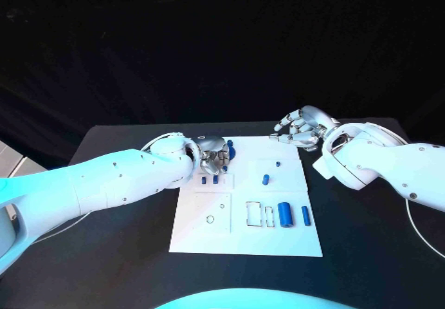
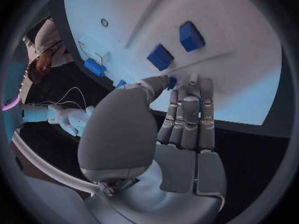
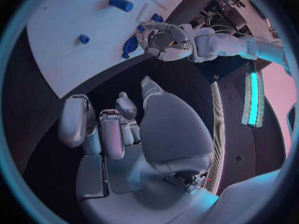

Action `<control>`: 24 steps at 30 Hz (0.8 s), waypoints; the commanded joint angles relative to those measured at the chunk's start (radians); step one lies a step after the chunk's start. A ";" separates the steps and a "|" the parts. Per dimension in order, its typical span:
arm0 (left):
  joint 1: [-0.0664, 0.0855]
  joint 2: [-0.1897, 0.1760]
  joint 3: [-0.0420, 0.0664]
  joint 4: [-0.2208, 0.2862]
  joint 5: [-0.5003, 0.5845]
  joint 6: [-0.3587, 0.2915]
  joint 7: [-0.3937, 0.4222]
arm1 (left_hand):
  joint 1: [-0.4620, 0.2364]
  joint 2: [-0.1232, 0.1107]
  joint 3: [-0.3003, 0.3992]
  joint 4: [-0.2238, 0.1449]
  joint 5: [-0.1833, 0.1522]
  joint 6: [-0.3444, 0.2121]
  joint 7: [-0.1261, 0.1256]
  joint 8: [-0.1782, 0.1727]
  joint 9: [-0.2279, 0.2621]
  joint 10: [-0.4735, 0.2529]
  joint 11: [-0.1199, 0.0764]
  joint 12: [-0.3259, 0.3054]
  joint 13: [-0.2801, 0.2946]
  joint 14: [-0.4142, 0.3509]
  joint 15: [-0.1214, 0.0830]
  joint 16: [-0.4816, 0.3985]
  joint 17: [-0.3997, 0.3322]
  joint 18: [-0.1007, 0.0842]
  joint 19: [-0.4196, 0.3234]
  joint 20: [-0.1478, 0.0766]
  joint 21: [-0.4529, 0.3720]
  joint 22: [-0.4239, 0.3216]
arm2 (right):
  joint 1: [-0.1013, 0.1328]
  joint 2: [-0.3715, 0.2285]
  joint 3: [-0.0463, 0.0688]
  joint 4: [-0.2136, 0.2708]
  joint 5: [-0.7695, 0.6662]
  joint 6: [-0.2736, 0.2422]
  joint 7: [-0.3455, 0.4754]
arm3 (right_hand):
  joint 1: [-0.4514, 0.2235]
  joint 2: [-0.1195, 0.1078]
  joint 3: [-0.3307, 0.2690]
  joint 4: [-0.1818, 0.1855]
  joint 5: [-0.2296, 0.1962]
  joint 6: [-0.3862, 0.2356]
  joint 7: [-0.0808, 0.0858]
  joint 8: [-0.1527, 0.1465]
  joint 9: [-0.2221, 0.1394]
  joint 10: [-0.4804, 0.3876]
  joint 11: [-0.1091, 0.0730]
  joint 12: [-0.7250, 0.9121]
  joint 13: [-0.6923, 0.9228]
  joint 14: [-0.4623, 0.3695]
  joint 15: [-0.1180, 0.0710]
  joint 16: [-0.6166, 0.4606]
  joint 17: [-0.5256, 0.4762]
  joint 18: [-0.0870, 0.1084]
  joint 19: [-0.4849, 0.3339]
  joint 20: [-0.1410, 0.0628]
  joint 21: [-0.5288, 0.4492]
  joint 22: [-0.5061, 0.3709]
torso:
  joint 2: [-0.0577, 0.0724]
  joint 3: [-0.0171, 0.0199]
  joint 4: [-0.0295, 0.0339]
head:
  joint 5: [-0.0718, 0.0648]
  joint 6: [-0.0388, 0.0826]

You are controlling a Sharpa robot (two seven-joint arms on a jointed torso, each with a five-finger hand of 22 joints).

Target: Assemble the parts on the task board

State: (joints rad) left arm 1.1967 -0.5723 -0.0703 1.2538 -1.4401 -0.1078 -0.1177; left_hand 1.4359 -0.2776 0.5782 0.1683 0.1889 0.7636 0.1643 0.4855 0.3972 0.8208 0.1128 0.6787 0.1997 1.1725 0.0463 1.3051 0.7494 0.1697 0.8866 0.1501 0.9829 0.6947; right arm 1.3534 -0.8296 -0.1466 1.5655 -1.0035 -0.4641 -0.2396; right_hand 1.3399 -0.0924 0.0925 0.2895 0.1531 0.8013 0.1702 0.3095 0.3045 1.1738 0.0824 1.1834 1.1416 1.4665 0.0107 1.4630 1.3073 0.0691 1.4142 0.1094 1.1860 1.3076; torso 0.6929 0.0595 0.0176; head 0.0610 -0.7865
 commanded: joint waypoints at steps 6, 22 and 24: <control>0.000 0.009 -0.001 -0.001 0.011 0.028 0.004 | 0.012 0.004 0.013 -0.005 -0.003 0.012 0.001 -0.004 -0.005 0.020 -0.002 -0.009 -0.005 0.022 -0.003 0.021 0.021 0.015 0.003 -0.005 0.015 0.009 | -0.001 0.000 0.000 0.002 -0.005 0.004 0.009 | 0.008 0.000 -0.005 0.001 0.002 0.003 -0.004 0.005 -0.002 -0.008 0.000 -0.005 -0.001 0.046 -0.005 -0.005 0.049 0.014 -0.007 -0.001 -0.006 0.031 | 0.000 0.0007 -0.0010 | -0.001 -0.003; 0.000 0.013 -0.003 -0.013 0.018 0.035 -0.008 | 0.037 0.042 0.035 -0.042 -0.007 0.075 -0.009 0.000 -0.009 0.089 -0.021 -0.025 -0.019 0.094 -0.020 0.083 0.112 0.010 0.029 -0.020 0.084 0.070 | 0.000 -0.001 0.000 0.004 -0.006 0.004 0.007 | 0.007 0.001 -0.005 0.002 0.002 0.004 -0.004 0.005 -0.002 -0.006 0.000 -0.005 0.000 0.047 -0.006 -0.005 0.050 0.014 -0.006 -0.001 -0.003 0.033 | 0.000 -0.0003 -0.0001 | -0.003 -0.003; 0.000 0.015 -0.003 -0.016 0.016 0.037 -0.011 | 0.040 0.047 0.037 -0.047 -0.007 0.081 -0.010 -0.002 -0.009 0.097 -0.022 -0.028 -0.021 0.102 -0.021 0.088 0.122 0.008 0.039 -0.022 0.097 0.086 | 0.000 -0.001 0.000 0.004 -0.006 0.004 0.007 | 0.007 0.001 -0.005 0.002 0.002 0.004 -0.004 0.005 -0.002 -0.006 0.000 -0.005 0.000 0.047 -0.006 -0.005 0.050 0.014 -0.006 -0.001 -0.003 0.033 | 0.000 -0.0006 0.0000 | -0.002 -0.003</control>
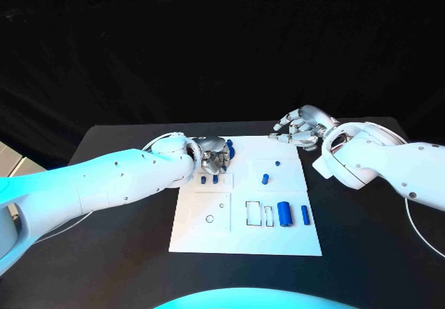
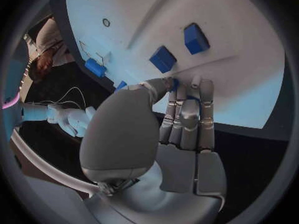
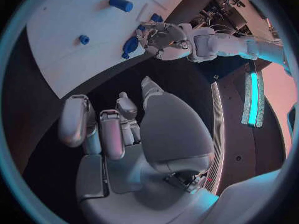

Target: Assemble the parts on the task board

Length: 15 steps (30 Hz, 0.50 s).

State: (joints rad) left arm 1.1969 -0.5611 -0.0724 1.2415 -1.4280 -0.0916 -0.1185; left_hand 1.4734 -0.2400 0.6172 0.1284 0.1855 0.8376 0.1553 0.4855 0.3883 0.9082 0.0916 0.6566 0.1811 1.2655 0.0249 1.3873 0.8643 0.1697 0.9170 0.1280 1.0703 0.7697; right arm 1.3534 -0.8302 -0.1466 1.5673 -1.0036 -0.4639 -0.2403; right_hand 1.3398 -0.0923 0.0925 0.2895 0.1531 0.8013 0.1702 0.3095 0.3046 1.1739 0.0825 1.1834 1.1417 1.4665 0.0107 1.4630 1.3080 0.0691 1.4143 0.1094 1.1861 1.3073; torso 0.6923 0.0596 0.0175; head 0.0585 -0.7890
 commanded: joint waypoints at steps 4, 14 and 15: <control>-0.001 0.006 -0.001 -0.012 0.000 0.023 -0.007 | 0.026 0.023 0.010 -0.040 -0.003 0.021 -0.001 -0.014 -0.005 0.032 -0.003 -0.021 -0.009 0.015 -0.004 0.009 0.004 0.005 0.015 -0.008 0.043 0.040 | 0.000 0.000 0.000 0.002 -0.006 0.004 0.007 | 0.007 0.001 -0.005 0.002 0.002 0.004 -0.004 0.005 -0.002 -0.006 0.000 -0.005 0.000 0.047 -0.006 -0.005 0.050 0.014 -0.006 -0.001 -0.003 0.033 | 0.000 -0.0011 0.0003 | 0.000 0.000; -0.001 0.009 -0.001 -0.021 0.020 -0.019 0.027 | 0.027 0.037 0.025 -0.084 -0.003 0.054 -0.003 -0.037 -0.012 0.067 -0.008 -0.039 -0.012 0.029 -0.009 0.018 0.015 0.000 0.011 -0.012 0.106 0.099 | 0.000 0.002 0.000 0.002 -0.007 0.003 0.007 | 0.005 0.003 -0.006 0.002 0.001 0.005 -0.005 0.007 -0.001 -0.003 -0.001 -0.003 0.000 0.047 -0.006 -0.005 0.050 0.013 -0.005 -0.001 -0.003 0.033 | -0.001 -0.0017 0.0006 | 0.003 0.001; -0.001 0.007 -0.001 -0.018 0.027 -0.026 0.031 | 0.023 0.038 0.025 -0.084 -0.003 0.059 -0.004 -0.038 -0.012 0.071 -0.009 -0.040 -0.012 0.033 -0.009 0.020 0.020 0.000 0.014 -0.012 0.110 0.105 | 0.000 0.002 0.000 0.002 -0.007 0.003 0.007 | 0.005 0.003 -0.006 0.002 0.001 0.005 -0.005 0.007 -0.001 -0.003 -0.001 -0.003 0.000 0.047 -0.006 -0.005 0.050 0.013 -0.005 -0.001 -0.003 0.033 | -0.001 -0.0015 0.0006 | 0.004 0.002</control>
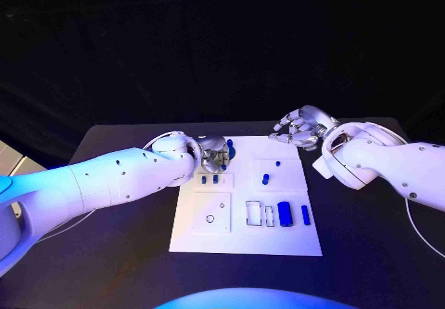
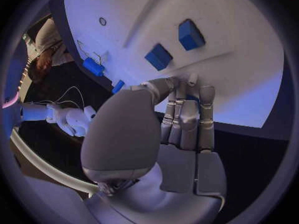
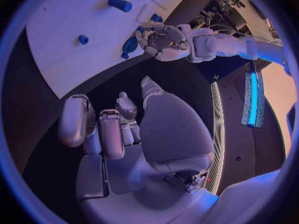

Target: Assemble the parts on the task board

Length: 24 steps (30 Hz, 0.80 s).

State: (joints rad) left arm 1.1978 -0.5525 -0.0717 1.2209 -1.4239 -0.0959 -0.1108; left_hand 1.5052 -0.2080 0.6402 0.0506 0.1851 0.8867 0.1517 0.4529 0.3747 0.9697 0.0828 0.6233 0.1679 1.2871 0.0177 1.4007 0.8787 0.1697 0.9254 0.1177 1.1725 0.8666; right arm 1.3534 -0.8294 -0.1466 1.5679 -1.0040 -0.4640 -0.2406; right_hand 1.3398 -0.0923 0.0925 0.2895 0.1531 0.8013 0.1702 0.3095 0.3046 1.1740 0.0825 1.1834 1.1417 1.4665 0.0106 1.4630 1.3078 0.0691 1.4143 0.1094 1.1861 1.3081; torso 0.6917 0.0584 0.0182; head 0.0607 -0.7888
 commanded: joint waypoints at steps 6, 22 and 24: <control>-0.002 -0.028 0.005 0.033 0.114 -0.030 0.027 | -0.023 0.004 -0.001 -0.006 -0.003 0.016 -0.001 -0.012 0.001 0.013 0.000 -0.014 0.000 0.015 -0.002 0.009 0.005 -0.001 0.005 -0.002 0.012 0.012 | 0.000 0.001 0.000 0.001 -0.007 0.005 0.007 | 0.005 0.003 -0.006 0.002 0.001 0.005 -0.005 0.007 -0.001 -0.003 -0.001 -0.003 0.000 0.047 -0.006 -0.005 0.051 0.013 -0.005 -0.001 -0.003 0.033 | 0.000 0.0004 -0.0007 | 0.002 0.007; 0.000 -0.136 0.048 0.109 0.298 0.004 -0.006 | -0.085 -0.005 -0.021 0.022 -0.002 0.033 -0.004 -0.026 0.004 0.022 0.000 -0.041 -0.004 0.021 0.001 0.013 0.003 -0.002 0.002 0.005 -0.003 0.003 | 0.000 -0.007 0.000 0.001 -0.009 0.008 0.002 | 0.005 0.003 -0.006 0.002 0.001 0.005 -0.005 0.007 -0.001 -0.003 -0.001 -0.003 0.000 0.047 -0.006 -0.005 0.051 0.013 -0.005 -0.001 -0.003 0.033 | -0.001 -0.0004 0.0017 | 0.003 0.008; 0.000 -0.147 0.049 0.109 0.298 0.006 -0.010 | -0.087 -0.005 -0.021 0.024 -0.002 0.034 -0.005 -0.026 0.004 0.023 -0.001 -0.042 -0.004 0.021 0.000 0.014 0.003 -0.002 0.003 0.005 -0.004 0.003 | 0.000 -0.008 0.000 0.001 -0.009 0.009 0.001 | 0.004 0.004 -0.006 0.002 0.001 0.007 -0.005 0.008 -0.001 -0.003 -0.001 -0.004 -0.002 0.048 -0.006 -0.005 0.052 0.014 -0.005 -0.002 -0.005 0.032 | -0.001 -0.0001 0.0014 | 0.003 0.007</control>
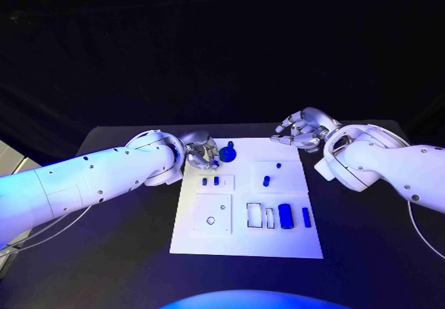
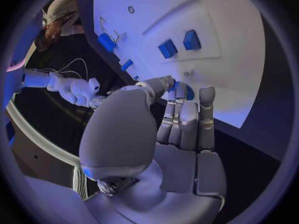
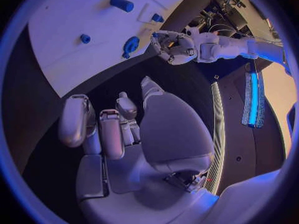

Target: Assemble the parts on the task board

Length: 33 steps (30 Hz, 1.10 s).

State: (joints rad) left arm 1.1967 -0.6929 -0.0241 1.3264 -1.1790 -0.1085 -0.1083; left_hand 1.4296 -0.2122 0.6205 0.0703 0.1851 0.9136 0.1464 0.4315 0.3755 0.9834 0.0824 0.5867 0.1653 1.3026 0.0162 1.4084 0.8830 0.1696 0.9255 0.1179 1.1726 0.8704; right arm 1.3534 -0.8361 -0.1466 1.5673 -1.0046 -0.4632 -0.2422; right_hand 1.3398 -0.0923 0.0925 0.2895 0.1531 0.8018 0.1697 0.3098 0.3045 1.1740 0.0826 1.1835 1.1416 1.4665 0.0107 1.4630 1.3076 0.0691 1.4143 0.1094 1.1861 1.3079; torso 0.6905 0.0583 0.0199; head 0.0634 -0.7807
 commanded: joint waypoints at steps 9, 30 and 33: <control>0.001 -0.020 0.003 -0.014 -0.003 0.026 -0.024 | -0.013 0.000 -0.001 0.005 -0.002 0.012 -0.002 -0.005 0.005 0.013 -0.002 -0.006 -0.001 0.006 0.001 0.006 -0.002 -0.002 0.006 0.005 -0.005 0.000 | 0.000 -0.003 0.000 0.002 -0.010 0.009 0.001 | 0.004 0.004 -0.006 0.002 0.001 0.006 -0.005 0.007 -0.001 -0.003 -0.001 -0.004 -0.002 0.048 -0.006 -0.005 0.052 0.014 -0.005 -0.002 -0.005 0.032 | 0.001 -0.0002 -0.0007 | 0.006 -0.002; 0.000 0.010 -0.005 -0.049 -0.047 0.067 -0.034 | -0.016 -0.001 -0.003 0.006 -0.003 0.014 -0.003 -0.006 0.006 0.016 -0.003 -0.009 -0.001 0.006 -0.001 0.006 -0.003 -0.002 0.007 0.004 -0.008 -0.003 | 0.000 -0.002 0.000 0.002 -0.011 0.010 -0.001 | 0.003 0.004 -0.007 0.002 0.001 0.007 -0.005 0.008 -0.001 -0.003 -0.001 -0.005 -0.004 0.048 -0.007 -0.006 0.051 0.014 -0.005 -0.002 -0.007 0.031 | 0.002 0.0010 -0.0025 | 0.009 -0.007; 0.000 0.012 -0.007 -0.047 -0.041 0.070 -0.031 | -0.017 -0.002 -0.003 0.007 -0.003 0.014 -0.003 -0.006 0.006 0.016 -0.003 -0.009 -0.001 0.006 -0.001 0.006 -0.005 -0.002 0.007 0.004 -0.009 -0.004 | 0.000 -0.002 0.000 0.002 -0.012 0.010 -0.001 | 0.003 0.004 -0.007 0.002 0.001 0.007 -0.005 0.008 -0.001 -0.003 -0.001 -0.005 -0.004 0.048 -0.007 -0.006 0.051 0.014 -0.005 -0.002 -0.007 0.031 | 0.002 0.0014 -0.0040 | 0.009 -0.007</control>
State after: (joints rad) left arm 1.1965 -0.6839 -0.0307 1.2763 -1.2165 -0.0640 -0.1408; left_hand 1.4218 -0.2122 0.6179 0.0730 0.1851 0.9205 0.1462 0.4292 0.3794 0.9940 0.0788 0.5808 0.1655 1.3027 0.0161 1.4083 0.8788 0.1697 0.9293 0.1218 1.1678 0.8682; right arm 1.3532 -0.8387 -0.1466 1.5676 -1.0058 -0.4624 -0.2452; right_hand 1.3398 -0.0923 0.0896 0.2924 0.1531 0.8044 0.1671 0.3135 0.3046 1.1746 0.0832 1.1835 1.1384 1.4666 0.0106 1.4630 1.3074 0.0691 1.4143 0.1094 1.1862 1.3075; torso 0.6927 0.0597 0.0172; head 0.0720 -0.7872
